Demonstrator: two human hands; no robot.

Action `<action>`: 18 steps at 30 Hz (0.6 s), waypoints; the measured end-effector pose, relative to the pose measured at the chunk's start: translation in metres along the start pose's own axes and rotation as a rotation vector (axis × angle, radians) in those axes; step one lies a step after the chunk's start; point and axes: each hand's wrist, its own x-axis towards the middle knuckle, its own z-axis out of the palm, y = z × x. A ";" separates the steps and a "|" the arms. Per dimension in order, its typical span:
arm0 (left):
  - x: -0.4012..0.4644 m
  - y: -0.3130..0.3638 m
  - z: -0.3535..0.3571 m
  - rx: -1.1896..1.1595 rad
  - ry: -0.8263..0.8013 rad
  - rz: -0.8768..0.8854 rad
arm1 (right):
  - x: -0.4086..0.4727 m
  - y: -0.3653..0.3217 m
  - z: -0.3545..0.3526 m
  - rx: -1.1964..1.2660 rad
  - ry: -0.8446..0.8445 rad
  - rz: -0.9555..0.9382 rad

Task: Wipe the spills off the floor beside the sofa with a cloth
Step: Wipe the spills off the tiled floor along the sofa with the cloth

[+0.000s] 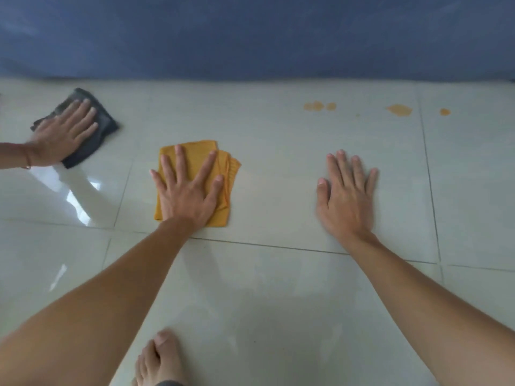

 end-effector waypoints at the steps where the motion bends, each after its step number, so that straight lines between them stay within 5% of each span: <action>1: 0.012 -0.002 -0.002 -0.004 0.001 -0.033 | 0.001 0.000 0.001 0.002 0.002 0.003; 6: 0.079 0.023 -0.008 -0.005 -0.009 -0.125 | 0.002 0.001 0.005 -0.011 0.035 0.000; 12: 0.136 0.139 -0.005 -0.022 -0.023 0.039 | 0.002 0.004 0.008 0.020 0.126 -0.009; 18: 0.096 0.262 0.002 -0.023 -0.059 0.318 | -0.006 0.033 -0.010 0.484 0.330 -0.009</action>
